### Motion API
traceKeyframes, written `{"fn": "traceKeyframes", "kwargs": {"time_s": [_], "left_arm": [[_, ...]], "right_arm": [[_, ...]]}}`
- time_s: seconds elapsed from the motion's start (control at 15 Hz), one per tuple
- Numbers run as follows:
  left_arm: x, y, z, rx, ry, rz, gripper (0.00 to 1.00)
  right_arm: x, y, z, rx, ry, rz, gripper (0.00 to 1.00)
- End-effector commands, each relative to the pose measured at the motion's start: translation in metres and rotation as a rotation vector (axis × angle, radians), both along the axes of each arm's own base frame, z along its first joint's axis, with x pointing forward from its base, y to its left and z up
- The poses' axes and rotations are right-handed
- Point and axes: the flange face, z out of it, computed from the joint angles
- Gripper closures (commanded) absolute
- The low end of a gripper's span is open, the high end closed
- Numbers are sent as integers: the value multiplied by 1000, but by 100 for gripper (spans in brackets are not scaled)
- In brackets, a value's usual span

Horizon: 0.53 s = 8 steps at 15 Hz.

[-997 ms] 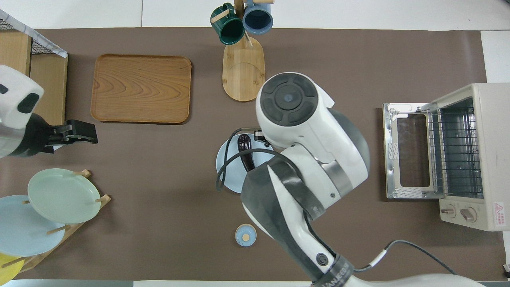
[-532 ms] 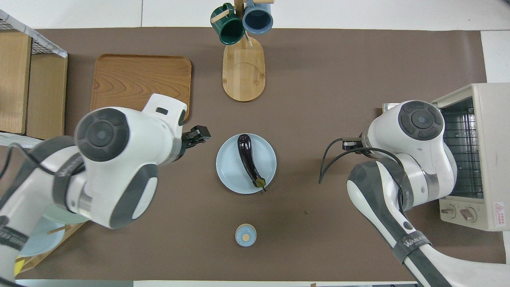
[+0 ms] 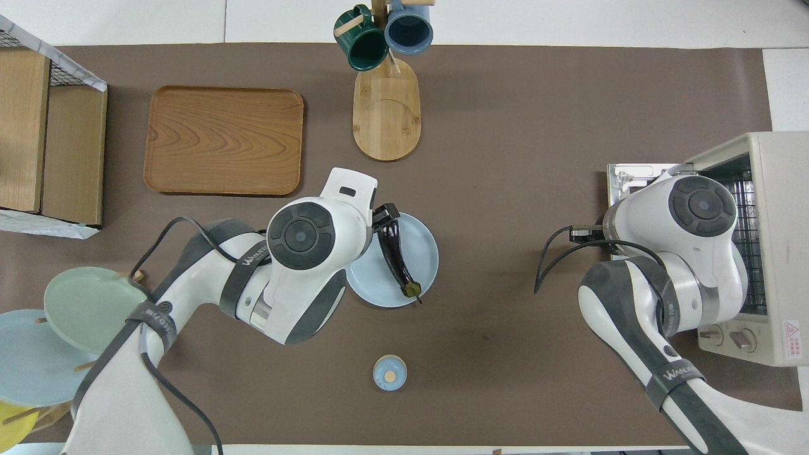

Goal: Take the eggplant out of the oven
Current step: 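Grasp the eggplant with the left gripper while the right gripper reaches the door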

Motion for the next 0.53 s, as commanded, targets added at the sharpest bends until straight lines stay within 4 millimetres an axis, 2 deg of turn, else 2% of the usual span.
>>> {"fn": "traceKeyframes", "kwargs": {"time_s": [0.0,0.07,0.27,0.47], "left_arm": [[-2,-10,-4,1,-1,-4,0],[-5,-9,-5,6,7,-5,0],[-10,-10,-6,42,53,-14,0],[-16,-9,-7,80,102,-30,0]], "right_arm": [[-2,-3,-2,-5,-11,29,100],[-2,-3,-2,-7,-11,33,100],[-5,-27,-6,-20,1,25,100],[-9,-27,-8,-20,6,30,100]]}}
